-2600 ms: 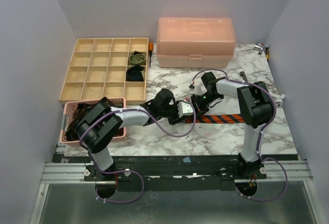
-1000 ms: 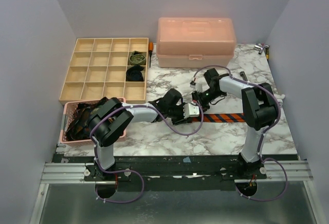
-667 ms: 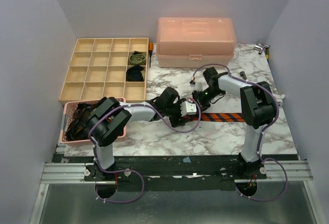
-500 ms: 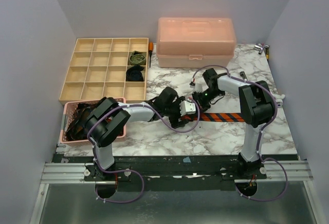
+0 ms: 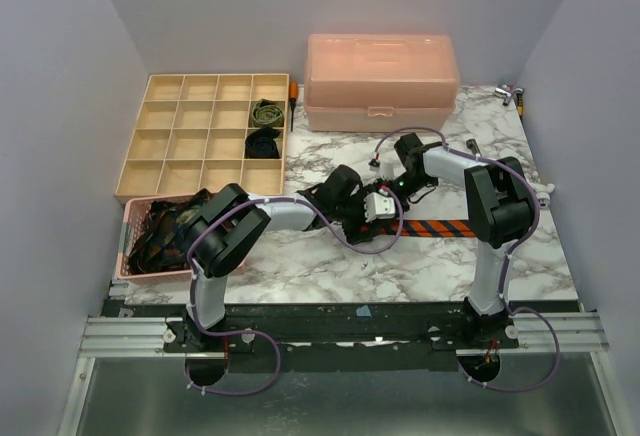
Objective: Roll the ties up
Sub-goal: Roll the tie at the center of the board.
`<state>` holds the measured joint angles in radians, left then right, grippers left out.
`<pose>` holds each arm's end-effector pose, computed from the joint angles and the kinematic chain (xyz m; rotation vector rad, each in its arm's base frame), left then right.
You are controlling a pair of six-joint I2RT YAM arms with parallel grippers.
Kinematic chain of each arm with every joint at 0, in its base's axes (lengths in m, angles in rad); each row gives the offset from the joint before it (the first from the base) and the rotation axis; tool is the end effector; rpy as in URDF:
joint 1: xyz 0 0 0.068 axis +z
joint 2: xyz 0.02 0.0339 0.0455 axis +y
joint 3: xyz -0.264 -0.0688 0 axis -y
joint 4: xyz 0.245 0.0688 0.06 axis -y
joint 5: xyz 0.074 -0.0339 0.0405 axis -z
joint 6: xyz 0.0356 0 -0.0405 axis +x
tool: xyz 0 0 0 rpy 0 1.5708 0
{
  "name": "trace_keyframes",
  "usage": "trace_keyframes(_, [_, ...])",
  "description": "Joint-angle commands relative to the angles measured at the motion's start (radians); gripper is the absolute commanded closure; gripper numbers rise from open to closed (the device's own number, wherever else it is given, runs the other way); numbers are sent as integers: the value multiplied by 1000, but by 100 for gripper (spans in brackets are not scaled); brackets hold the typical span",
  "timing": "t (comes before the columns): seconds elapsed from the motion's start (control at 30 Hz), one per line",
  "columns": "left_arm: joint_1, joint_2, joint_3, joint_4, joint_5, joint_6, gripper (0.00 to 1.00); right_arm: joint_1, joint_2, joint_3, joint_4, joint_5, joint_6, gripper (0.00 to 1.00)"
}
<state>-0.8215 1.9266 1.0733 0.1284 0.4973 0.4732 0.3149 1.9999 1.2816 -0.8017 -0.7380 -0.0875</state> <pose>0.2580 -0.3023 0.1460 1.5872 1.6661 -0.7500 0.3338 0.1339 0.1373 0.6069 -2.8331 -1.1215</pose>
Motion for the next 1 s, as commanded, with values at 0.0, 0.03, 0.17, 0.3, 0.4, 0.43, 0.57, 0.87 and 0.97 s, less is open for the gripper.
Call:
trace_keyframes(0.0, [-9, 23, -2, -113, -9, 79, 29, -2, -29, 2, -1, -56, -9, 100])
trace_keyframes(0.03, [-9, 8, -23, -126, -2, 103, 36, -2, -38, 4, -2, -74, -4, 100])
trace_keyframes(0.17, [-7, -47, -96, -194, 7, 156, 57, -2, -58, 0, -1, -137, 33, 100])
trace_keyframes(0.3, [-1, -75, -129, -222, 10, 174, 63, -2, -41, -3, -2, -93, 28, 100])
trace_keyframes(0.4, [-1, -78, -132, -222, 8, 164, 62, -2, -10, 9, 5, -35, 16, 100])
trace_keyframes(0.43, [-1, -77, -129, -223, 9, 159, 61, -3, 0, 13, 8, -24, 13, 100])
trace_keyframes(0.57, [5, -77, -118, -224, 34, 143, 58, -2, 31, 8, 20, 75, -11, 100])
trace_keyframes(0.87, [87, -144, -166, -62, 105, 24, 40, -2, 75, -30, 50, 166, -33, 100])
trace_keyframes(0.97, [92, -169, -202, -17, 136, 46, 40, -2, 77, -43, 59, 177, -35, 100])
